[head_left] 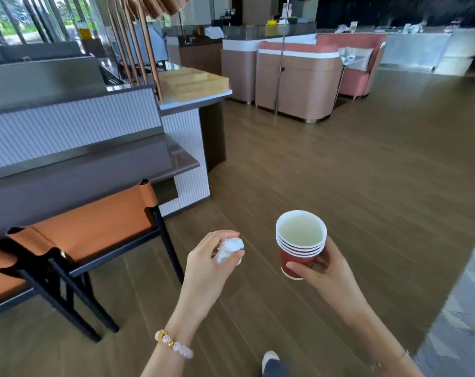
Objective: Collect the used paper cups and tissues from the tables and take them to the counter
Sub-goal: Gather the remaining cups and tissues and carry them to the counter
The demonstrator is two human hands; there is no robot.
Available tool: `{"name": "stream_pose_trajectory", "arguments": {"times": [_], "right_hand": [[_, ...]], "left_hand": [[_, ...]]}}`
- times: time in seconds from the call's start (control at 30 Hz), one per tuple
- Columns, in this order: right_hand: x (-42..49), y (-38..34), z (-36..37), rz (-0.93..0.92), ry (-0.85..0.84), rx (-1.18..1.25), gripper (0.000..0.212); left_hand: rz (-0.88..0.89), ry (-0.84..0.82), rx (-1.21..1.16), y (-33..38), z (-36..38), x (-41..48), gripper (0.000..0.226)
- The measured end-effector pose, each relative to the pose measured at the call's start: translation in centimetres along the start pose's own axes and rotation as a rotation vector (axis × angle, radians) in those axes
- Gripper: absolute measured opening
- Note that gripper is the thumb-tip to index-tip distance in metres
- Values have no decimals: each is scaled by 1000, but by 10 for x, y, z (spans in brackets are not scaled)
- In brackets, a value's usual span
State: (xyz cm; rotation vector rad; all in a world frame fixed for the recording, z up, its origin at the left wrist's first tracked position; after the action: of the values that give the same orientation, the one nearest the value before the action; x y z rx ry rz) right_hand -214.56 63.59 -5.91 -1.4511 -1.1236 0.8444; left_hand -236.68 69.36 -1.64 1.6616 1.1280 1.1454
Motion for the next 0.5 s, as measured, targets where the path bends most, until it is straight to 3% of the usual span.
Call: {"name": "stream_pose_trajectory", "arguments": {"times": [0.5], "right_hand": [[321, 16, -9, -11, -14, 0, 57]], "left_hand": [[26, 29, 52, -47, 65, 321, 23]]}}
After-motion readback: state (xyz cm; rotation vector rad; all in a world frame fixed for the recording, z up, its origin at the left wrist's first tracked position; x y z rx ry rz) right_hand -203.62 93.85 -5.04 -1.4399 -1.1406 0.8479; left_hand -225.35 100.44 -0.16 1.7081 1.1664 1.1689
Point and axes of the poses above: each hand's wrist, its own x-axis towards the middle knuckle, its own z-axis out of the palm, y = z × x, the point moved 6 cm from there along x, towards the middle knuckle, and after that the axes turned 3 degrees about -x, right-handed, at the moved point
